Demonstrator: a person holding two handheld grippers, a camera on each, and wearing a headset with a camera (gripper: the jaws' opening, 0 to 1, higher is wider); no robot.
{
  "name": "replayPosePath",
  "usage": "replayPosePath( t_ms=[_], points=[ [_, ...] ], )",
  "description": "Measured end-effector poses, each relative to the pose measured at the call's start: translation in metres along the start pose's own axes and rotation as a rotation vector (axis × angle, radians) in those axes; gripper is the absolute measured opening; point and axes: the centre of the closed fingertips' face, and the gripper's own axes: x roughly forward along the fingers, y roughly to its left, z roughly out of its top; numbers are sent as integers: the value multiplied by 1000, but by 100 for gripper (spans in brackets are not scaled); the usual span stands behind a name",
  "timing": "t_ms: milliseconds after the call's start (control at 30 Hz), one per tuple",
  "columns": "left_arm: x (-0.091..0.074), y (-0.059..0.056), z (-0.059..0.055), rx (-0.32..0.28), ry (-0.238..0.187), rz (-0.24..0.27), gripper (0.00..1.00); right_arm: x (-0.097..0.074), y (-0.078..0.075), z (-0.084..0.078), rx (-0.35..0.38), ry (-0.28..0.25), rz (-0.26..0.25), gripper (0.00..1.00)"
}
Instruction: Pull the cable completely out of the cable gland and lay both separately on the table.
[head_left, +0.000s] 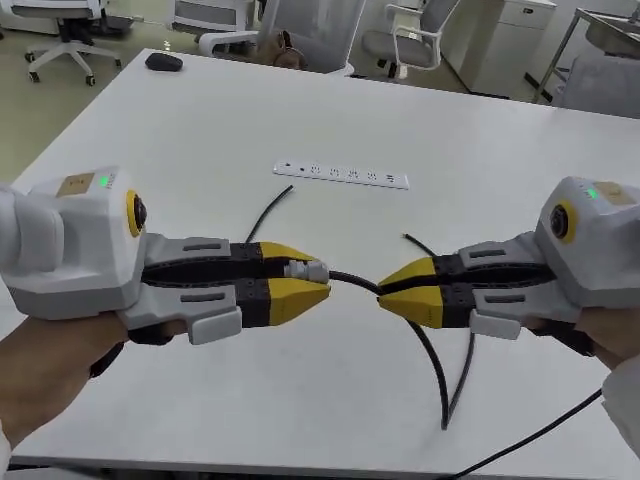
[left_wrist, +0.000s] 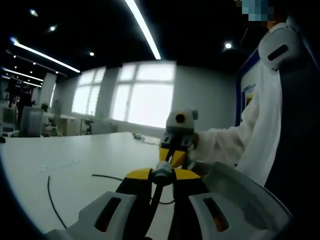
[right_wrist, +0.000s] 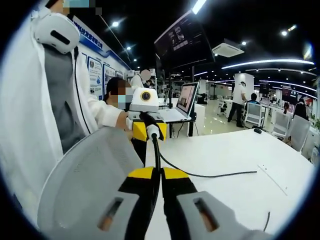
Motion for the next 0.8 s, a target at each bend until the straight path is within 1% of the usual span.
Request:
replayPosePath(
  t_ms=[200,433,633,800],
  points=[
    [-1,1,0,-5,-4,6,17,-10,-4,-15,19,30,-32,4],
    [-2,3,0,-12,-8,11,17,-28,-11,-38,53,63,-90,4],
    [-1,4,0,-15,-8,9,17,-39,-14,-50,73,84,-116,4],
    [-1,4,1,-18,-12,12,17,-42,-16,-56,88,89,-130,4]
  ],
)
